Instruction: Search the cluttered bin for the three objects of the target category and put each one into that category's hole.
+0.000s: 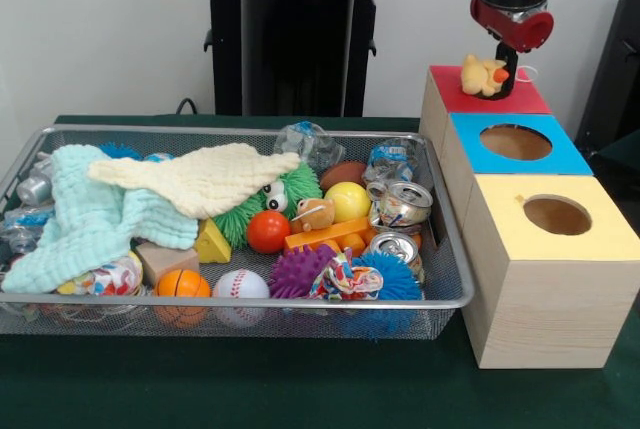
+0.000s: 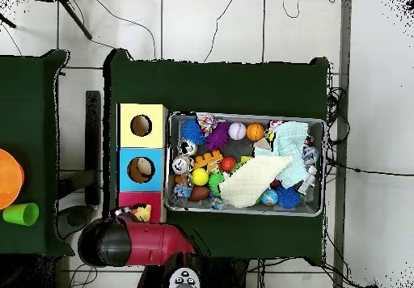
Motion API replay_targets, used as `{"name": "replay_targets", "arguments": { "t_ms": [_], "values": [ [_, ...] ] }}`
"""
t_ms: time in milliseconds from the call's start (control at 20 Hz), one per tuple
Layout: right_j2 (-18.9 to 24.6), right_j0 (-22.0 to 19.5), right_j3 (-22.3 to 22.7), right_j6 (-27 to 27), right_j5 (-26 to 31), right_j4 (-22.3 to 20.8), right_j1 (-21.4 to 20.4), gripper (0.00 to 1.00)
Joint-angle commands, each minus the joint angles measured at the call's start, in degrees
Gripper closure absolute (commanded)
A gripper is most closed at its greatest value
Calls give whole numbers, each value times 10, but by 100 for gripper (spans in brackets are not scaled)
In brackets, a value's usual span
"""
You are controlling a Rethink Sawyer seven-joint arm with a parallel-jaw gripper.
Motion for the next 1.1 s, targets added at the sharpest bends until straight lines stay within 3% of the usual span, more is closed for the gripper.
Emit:
{"name": "replay_targets", "arguments": {
  "t_ms": [50, 650, 1100],
  "values": [
    [36, 7, -38, -2, -25, -27, 28, 100],
    [30, 5, -45, -16, -75, -69, 66, 100],
    [39, -33, -61, -36, -89, -115, 94, 100]
  ]
}}
